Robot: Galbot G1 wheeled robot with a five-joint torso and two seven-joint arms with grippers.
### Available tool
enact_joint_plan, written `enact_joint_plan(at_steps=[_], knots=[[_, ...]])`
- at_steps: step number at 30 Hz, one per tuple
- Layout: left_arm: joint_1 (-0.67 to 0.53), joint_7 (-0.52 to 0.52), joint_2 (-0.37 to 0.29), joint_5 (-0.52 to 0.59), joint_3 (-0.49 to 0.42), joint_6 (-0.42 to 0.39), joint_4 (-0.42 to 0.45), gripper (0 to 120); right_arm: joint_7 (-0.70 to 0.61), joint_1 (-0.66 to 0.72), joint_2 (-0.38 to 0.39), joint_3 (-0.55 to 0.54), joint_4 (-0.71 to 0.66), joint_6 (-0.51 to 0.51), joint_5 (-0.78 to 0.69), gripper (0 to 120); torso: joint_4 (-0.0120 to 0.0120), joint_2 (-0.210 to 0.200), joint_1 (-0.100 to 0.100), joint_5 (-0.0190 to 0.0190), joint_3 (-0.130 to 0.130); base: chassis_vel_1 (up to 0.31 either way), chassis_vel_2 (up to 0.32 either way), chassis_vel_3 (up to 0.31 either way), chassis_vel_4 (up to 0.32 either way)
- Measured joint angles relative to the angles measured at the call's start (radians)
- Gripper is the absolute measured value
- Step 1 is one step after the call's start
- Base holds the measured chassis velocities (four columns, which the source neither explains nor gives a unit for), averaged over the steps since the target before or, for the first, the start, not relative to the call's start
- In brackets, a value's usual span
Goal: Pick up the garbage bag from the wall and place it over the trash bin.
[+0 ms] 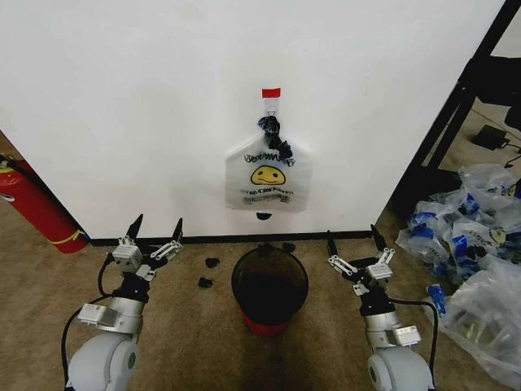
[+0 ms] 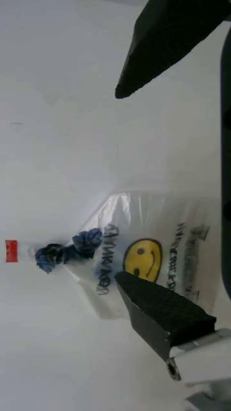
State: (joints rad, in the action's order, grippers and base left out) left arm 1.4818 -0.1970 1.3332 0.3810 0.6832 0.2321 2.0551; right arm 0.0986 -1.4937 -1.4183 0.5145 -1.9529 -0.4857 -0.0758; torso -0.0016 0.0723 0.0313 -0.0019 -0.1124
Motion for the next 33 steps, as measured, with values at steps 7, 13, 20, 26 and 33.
enact_joint_plan(at_steps=[7,13,20,26,33], knots=[[0.016,0.001,0.022,-0.014,-0.001,0.013,0.013,100,-0.006,0.028,0.006,-0.018,0.019,-0.014,-0.009,100,0.0,0.0,0.0,0.0,0.0,0.0,0.0,0.0,0.0],[0.025,0.001,0.027,-0.022,0.001,0.014,0.028,100,-0.007,0.041,0.006,-0.035,0.032,-0.015,-0.017,100,0.0,0.0,0.0,0.0001,0.0,0.0,0.0,0.0,0.0],[0.026,0.001,0.032,-0.029,0.003,0.016,0.025,100,-0.007,0.072,0.009,-0.048,0.06,-0.017,-0.024,100,0.0,0.0,0.0,0.0,0.0,0.0,0.0,0.0,0.0],[0.02,0.002,0.034,-0.042,-0.008,0.016,0.019,100,-0.028,0.161,0.061,-0.124,0.151,-0.019,-0.153,100,-0.0003,0.0,0.0,-0.0001,0.0,0.0,0.0,0.0,0.0],[0.018,0.002,0.031,-0.06,-0.019,0.016,0.013,100,0.039,0.43,0.118,-0.368,0.391,-0.064,-0.456,100,0.0002,0.0,0.0,0.0001,0.0,0.0,0.0,0.0,0.0]])
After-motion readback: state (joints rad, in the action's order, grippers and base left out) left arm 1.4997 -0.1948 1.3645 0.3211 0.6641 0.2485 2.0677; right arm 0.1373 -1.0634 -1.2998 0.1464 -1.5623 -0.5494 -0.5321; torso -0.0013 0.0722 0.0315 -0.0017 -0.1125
